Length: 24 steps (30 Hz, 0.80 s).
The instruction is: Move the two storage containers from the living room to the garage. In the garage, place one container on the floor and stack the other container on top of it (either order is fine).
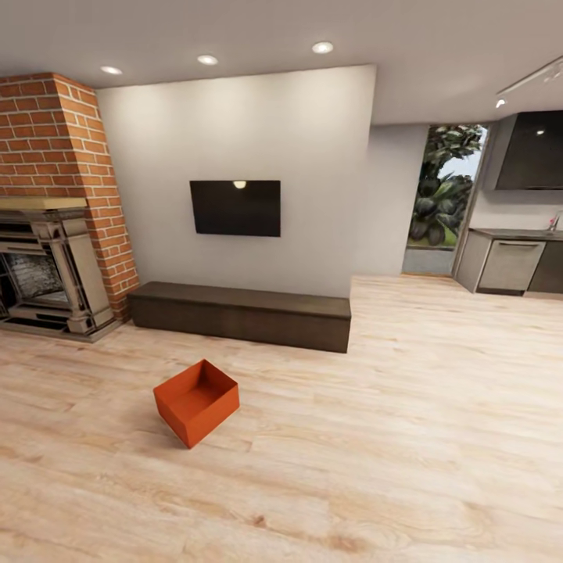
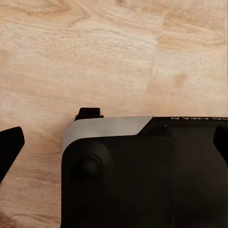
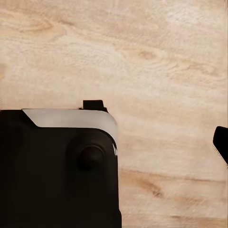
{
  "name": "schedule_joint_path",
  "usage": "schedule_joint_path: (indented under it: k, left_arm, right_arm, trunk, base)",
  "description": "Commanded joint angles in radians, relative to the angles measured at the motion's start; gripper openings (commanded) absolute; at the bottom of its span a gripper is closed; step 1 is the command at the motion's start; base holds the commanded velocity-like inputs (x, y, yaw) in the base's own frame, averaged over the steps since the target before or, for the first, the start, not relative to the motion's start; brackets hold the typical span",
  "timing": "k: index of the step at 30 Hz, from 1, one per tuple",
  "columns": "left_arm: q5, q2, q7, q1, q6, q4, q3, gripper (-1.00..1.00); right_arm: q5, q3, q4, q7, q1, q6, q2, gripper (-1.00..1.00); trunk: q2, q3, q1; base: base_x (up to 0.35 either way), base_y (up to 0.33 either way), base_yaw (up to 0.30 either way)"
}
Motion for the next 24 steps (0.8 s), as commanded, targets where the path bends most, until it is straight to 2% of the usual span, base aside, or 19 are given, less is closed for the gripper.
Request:
schedule_joint_path:
  k: [1,24]
  left_arm:
    - [0.000,0.000,0.003,-0.001,-0.004,0.001,0.001,1.00]
    - [0.000,0.000,0.003,-0.001,-0.004,0.001,0.001,1.00]
  right_arm:
    - [-0.009,0.008,0.002,-0.001,-0.001,-0.004,0.001,1.00]
    - [-0.009,0.008,0.002,-0.001,-0.001,-0.004,0.002,1.00]
  trunk:
    - [-0.001,-0.001,0.001]
    - [-0.001,-0.001,0.001]
  base:
    - [0.317,0.000,0.000]
    - [0.317,0.000,0.000]
